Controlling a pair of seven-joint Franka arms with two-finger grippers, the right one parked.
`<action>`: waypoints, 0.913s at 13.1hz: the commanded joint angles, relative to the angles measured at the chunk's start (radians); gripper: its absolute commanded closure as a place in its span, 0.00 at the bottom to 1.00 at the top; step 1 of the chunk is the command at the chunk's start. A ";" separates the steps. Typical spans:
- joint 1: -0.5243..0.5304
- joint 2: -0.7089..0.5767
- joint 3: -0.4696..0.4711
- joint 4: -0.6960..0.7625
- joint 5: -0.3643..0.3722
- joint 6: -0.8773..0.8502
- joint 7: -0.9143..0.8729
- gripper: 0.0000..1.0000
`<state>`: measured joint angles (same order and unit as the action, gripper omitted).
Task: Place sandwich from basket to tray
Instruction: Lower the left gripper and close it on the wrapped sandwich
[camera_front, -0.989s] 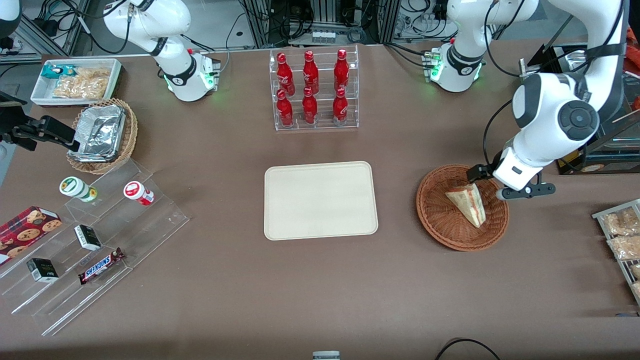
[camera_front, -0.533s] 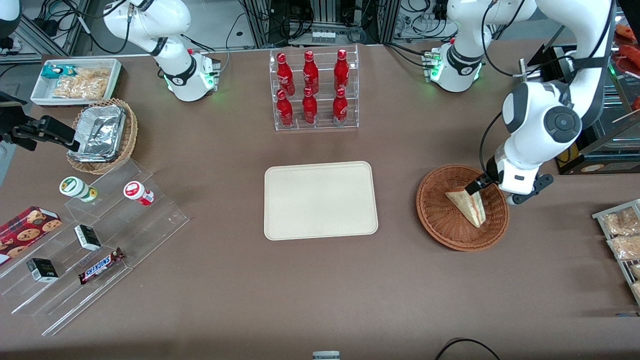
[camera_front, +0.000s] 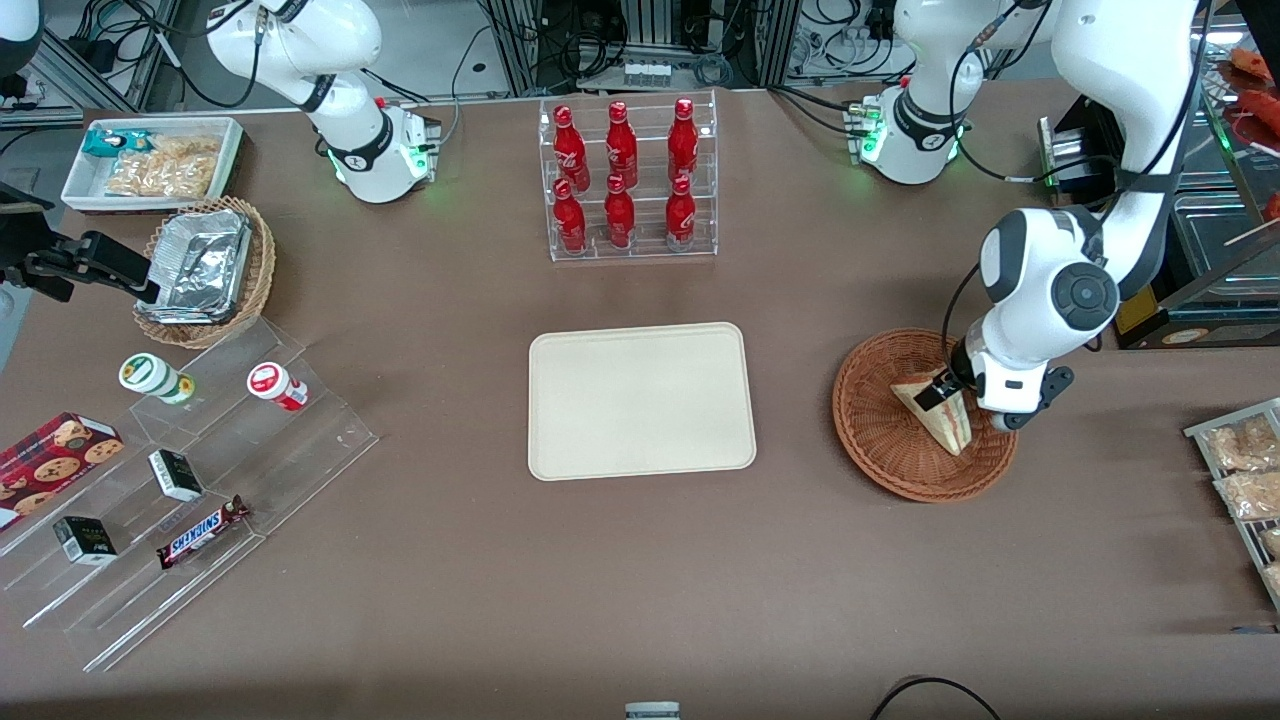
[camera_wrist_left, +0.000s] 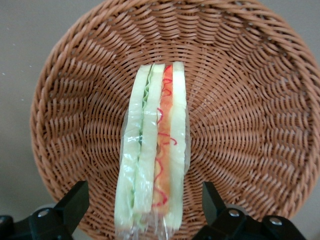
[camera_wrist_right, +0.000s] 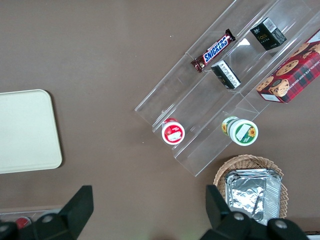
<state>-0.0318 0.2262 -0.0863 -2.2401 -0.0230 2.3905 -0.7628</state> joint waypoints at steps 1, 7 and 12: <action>0.010 0.021 -0.009 0.004 -0.006 0.019 -0.038 0.44; 0.006 -0.007 -0.010 0.089 -0.002 -0.077 -0.078 0.91; -0.120 0.054 -0.035 0.419 0.017 -0.477 0.256 0.91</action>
<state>-0.0832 0.2258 -0.1202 -1.9510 -0.0191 2.0271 -0.6454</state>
